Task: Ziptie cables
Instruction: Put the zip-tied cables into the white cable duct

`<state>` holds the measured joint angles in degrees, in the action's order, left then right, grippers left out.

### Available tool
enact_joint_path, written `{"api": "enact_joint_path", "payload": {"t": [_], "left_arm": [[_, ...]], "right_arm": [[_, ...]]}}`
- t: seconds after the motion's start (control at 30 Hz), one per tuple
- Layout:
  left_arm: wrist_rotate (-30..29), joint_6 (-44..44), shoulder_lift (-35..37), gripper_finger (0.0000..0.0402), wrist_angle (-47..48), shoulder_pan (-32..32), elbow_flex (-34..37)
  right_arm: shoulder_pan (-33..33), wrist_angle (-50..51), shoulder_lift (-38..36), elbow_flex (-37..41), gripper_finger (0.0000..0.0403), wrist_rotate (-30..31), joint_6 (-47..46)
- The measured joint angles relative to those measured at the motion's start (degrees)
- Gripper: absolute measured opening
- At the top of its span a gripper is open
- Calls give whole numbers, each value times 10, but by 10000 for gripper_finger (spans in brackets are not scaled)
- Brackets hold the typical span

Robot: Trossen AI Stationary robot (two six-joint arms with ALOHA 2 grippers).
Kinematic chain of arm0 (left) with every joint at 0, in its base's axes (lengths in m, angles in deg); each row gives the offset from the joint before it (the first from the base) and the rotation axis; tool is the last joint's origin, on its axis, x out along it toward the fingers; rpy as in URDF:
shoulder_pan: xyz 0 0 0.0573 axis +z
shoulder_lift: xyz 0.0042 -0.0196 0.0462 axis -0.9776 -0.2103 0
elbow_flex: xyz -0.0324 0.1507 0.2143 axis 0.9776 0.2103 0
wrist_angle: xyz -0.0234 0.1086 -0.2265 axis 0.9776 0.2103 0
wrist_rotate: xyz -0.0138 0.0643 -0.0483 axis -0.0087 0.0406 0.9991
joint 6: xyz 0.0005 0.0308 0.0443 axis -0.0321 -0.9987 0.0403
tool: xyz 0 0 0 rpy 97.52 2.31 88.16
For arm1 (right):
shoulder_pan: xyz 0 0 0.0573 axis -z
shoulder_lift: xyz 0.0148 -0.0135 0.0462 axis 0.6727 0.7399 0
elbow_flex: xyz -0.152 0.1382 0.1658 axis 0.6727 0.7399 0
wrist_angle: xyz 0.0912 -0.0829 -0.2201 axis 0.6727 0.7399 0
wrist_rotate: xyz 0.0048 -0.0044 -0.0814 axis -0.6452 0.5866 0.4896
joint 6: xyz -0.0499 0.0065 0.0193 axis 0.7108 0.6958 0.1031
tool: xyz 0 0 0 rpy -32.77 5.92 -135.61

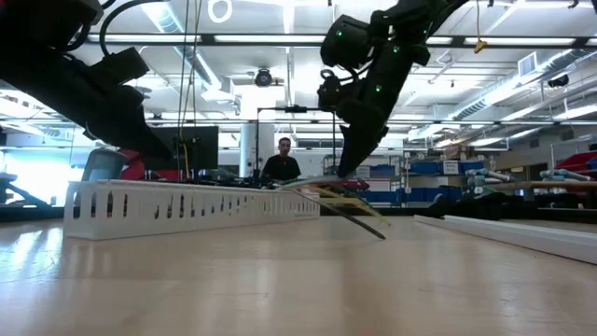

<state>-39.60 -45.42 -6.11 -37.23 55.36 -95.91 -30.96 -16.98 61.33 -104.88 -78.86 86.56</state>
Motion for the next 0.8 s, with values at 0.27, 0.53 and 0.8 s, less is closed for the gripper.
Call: {"api": "enact_joint_path", "payload": {"t": [0.27,0.53,0.8], "left_arm": [[36,-22,0,156,-84,0,0],[76,-26,0,156,-99,0,-1],[121,16,-85,152,-76,0,-77]], "right_arm": [[2,-51,-6,0,153,2,21],[0,-47,-16,0,168,25,28],[4,-52,-23,0,146,25,74]]}}
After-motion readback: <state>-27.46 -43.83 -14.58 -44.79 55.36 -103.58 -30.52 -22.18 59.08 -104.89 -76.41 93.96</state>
